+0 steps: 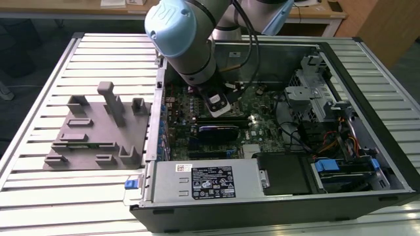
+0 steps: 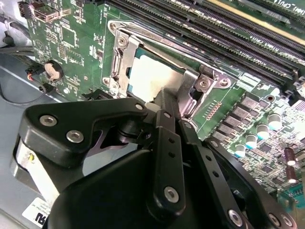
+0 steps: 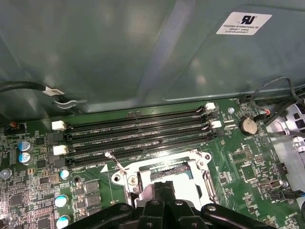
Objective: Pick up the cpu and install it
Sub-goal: 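Close the cpu cover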
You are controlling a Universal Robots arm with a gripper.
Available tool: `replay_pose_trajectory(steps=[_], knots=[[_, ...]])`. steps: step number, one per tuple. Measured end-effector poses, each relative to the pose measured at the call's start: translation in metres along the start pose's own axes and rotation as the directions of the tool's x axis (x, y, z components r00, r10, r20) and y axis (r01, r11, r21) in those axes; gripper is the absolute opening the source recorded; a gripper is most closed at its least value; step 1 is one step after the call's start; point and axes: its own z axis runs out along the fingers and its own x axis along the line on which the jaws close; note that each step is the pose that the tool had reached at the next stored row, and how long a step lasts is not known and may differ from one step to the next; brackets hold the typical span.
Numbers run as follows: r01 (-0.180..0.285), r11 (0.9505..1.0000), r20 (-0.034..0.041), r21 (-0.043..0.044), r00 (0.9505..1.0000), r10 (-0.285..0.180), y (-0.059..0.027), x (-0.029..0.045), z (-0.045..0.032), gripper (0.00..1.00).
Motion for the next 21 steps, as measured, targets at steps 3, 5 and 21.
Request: replay_pose_trajectory(steps=[3, 5, 21], knots=[[0.0, 1.0, 0.0005, -0.0002, 1.0, 0.0, 0.0004, -0.0025, 0.0009, 0.11], [0.0, 1.0, 0.0005, 0.0, 1.0, 0.0, 0.0005, -0.0026, 0.0008, 0.11], [-0.005, 0.9999, -0.0005, -0.0117, 1.0, 0.005, -0.005, -0.0002, -0.0059, 0.11]])
